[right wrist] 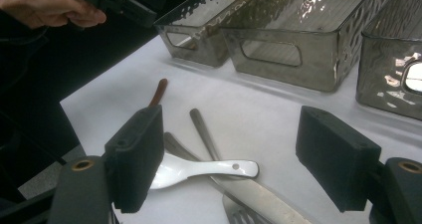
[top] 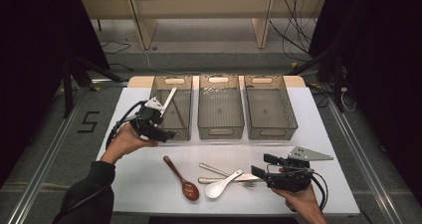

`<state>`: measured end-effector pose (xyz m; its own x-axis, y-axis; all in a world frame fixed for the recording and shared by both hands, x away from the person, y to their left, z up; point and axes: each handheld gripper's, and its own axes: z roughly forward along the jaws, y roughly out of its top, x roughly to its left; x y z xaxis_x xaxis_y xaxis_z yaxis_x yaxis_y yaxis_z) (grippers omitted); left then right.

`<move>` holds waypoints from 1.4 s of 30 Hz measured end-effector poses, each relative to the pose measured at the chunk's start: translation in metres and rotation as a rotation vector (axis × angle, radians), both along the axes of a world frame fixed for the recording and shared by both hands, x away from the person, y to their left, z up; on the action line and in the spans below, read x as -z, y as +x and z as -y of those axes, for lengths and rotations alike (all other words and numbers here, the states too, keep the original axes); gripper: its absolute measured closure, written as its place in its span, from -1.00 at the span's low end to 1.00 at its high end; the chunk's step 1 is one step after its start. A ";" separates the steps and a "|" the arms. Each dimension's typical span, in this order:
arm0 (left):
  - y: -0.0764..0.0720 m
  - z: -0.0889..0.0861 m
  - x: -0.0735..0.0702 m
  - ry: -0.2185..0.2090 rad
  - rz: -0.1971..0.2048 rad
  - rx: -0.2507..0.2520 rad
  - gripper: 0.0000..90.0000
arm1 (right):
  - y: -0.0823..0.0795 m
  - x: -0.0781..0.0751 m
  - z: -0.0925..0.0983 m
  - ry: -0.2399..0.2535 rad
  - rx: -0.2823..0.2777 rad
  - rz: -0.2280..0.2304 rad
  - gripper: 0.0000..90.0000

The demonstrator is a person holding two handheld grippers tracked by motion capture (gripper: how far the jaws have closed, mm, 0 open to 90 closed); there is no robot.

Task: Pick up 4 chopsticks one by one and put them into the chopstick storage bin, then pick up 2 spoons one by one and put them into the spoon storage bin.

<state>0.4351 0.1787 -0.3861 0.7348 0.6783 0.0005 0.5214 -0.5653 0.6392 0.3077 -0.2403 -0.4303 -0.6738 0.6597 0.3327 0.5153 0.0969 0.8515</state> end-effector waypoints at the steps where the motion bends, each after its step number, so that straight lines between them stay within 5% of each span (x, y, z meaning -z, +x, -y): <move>1: -0.003 0.001 0.001 -0.007 0.005 -0.004 -0.48 | 0.000 0.000 0.000 0.001 0.000 -0.001 -0.38; 13: -0.027 0.005 0.022 -0.071 0.026 0.001 -0.50 | 0.001 0.001 0.001 0.004 -0.001 -0.001 -0.39; 26: -0.030 0.013 0.044 -0.029 -0.004 0.020 -0.46 | -0.002 -0.001 0.000 -0.003 0.004 0.006 -0.39; 31: -0.029 0.016 0.051 -0.012 -0.010 0.036 -0.19 | -0.001 0.002 0.000 -0.004 0.002 -0.001 -0.39; 42: -0.035 0.019 0.062 0.038 -0.028 0.083 0.87 | 0.000 0.001 0.000 -0.005 -0.005 0.004 -0.39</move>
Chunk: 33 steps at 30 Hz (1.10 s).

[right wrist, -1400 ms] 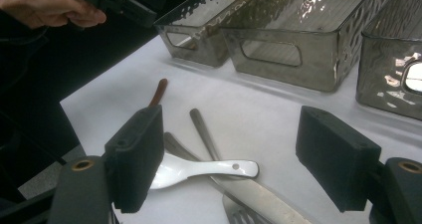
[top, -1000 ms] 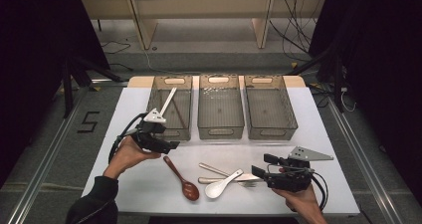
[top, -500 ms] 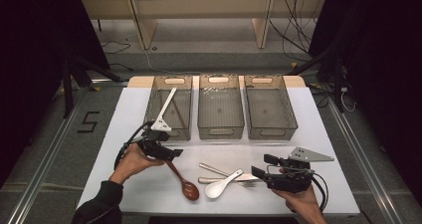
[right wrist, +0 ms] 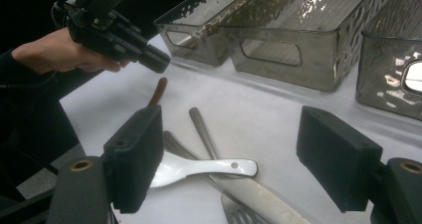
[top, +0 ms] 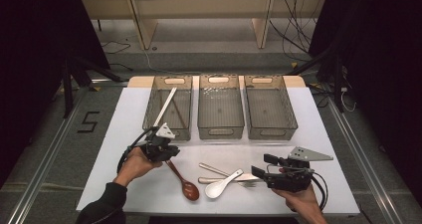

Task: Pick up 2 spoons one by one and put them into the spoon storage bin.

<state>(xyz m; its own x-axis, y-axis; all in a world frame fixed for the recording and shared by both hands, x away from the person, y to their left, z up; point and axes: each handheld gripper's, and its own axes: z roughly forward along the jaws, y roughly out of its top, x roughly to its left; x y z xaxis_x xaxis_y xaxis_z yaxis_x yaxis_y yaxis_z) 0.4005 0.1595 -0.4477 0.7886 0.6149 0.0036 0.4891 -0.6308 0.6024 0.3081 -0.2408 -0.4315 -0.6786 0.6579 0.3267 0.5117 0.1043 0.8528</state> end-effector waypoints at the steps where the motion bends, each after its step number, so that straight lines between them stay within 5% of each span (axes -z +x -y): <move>1: 0.000 0.000 0.002 0.005 -0.001 0.003 0.92 | 0.000 0.000 0.000 -0.002 0.000 0.000 -0.39; 17: -0.003 0.008 0.025 0.092 -0.072 0.064 0.98 | -0.002 -0.002 -0.004 -0.010 -0.001 0.004 -0.39; 25: -0.009 0.005 0.024 0.131 -0.087 0.053 0.98 | -0.002 -0.003 -0.004 -0.013 -0.001 0.005 -0.39; 33: -0.023 -0.005 0.020 0.213 -0.121 0.054 0.97 | -0.003 -0.004 -0.005 -0.012 -0.002 0.009 -0.39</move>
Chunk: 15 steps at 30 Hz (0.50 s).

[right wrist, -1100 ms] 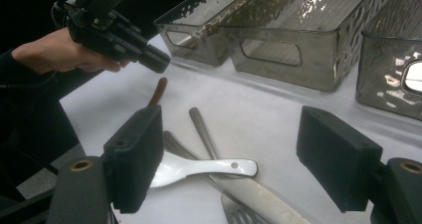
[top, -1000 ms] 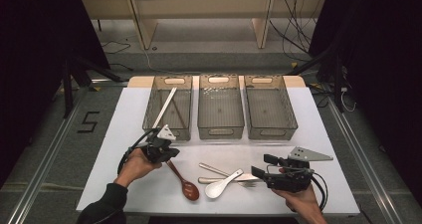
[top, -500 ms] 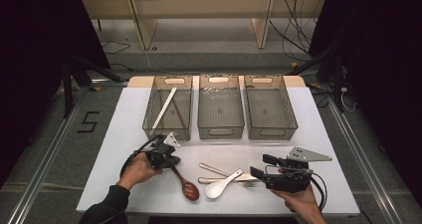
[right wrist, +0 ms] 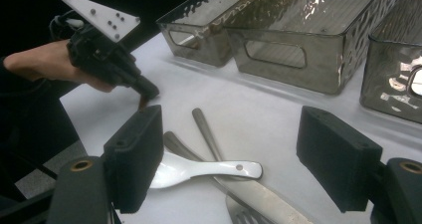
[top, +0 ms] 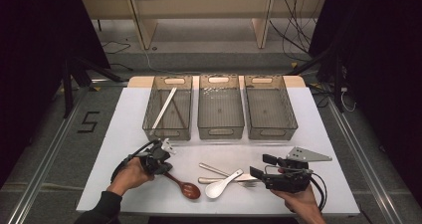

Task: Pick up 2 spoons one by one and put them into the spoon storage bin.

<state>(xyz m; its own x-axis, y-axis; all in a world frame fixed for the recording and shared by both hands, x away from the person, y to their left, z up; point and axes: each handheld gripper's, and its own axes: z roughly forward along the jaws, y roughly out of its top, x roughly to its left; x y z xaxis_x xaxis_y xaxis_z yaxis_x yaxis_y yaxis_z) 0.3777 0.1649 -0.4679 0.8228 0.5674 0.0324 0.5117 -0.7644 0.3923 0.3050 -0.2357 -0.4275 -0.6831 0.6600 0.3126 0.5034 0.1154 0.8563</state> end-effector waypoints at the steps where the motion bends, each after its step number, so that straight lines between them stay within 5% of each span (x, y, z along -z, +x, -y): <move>1: -0.002 -0.002 0.000 0.005 -0.010 0.002 0.97 | 0.000 0.000 0.000 -0.001 0.001 -0.002 -0.39; 15: -0.034 -0.015 -0.004 0.083 -0.078 0.056 0.97 | -0.001 0.000 -0.001 -0.002 -0.001 -0.001 -0.39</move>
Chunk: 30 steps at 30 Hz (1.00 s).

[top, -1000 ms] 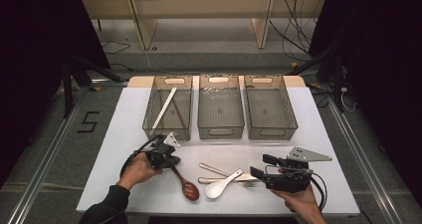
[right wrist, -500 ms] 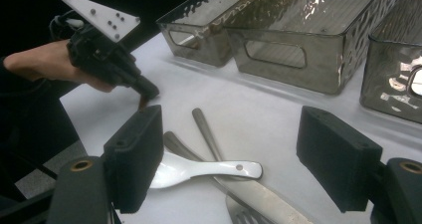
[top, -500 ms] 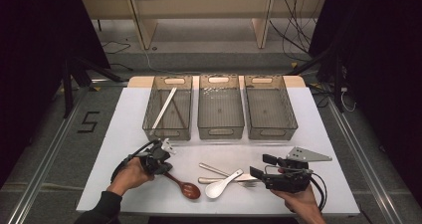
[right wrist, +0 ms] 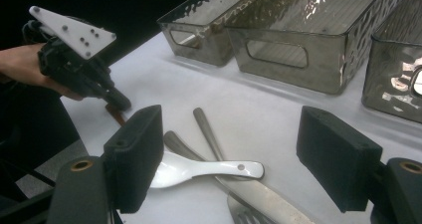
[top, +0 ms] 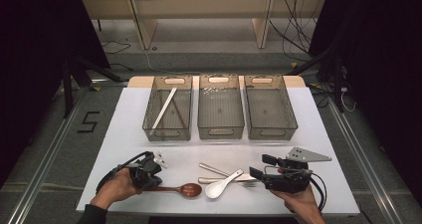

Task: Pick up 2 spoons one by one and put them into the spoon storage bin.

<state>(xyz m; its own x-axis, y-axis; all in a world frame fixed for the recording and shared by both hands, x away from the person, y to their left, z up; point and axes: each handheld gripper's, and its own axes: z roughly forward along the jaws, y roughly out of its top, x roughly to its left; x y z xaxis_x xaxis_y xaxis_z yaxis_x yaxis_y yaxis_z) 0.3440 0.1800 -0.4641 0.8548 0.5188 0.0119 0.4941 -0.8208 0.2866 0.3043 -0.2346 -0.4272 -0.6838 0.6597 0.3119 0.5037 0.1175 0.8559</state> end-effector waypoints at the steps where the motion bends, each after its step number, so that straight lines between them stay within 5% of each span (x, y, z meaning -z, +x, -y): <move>1: -0.002 0.000 0.000 0.000 -0.004 0.001 0.97 | 0.000 0.000 0.000 -0.001 0.000 -0.001 -0.39; 8: -0.008 0.000 -0.001 0.007 -0.046 0.039 0.97 | 0.000 0.000 -0.001 -0.001 -0.003 0.000 -0.39; 11: -0.006 -0.002 -0.005 -0.013 -0.024 0.015 0.95 | 0.000 0.000 -0.001 0.001 0.000 -0.005 -0.39; 18: -0.008 0.010 -0.023 -0.049 -0.012 0.060 0.24 | 0.000 0.000 -0.001 0.002 0.000 -0.005 -0.39; 22: -0.011 0.021 -0.021 -0.017 -0.019 0.099 -0.07 | 0.000 0.000 0.000 0.001 -0.001 -0.002 -0.39; 30: -0.013 0.035 -0.010 0.002 -0.035 0.132 -0.22 | 0.000 0.000 0.000 0.002 0.000 0.000 -0.39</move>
<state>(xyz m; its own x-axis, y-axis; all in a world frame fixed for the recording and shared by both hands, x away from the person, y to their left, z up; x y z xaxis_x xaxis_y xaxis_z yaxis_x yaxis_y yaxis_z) 0.3309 0.1446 -0.4541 0.9157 0.4013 -0.0184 0.3912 -0.8802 0.2688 0.3040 -0.2348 -0.4269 -0.6839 0.6590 0.3129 0.5034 0.1159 0.8563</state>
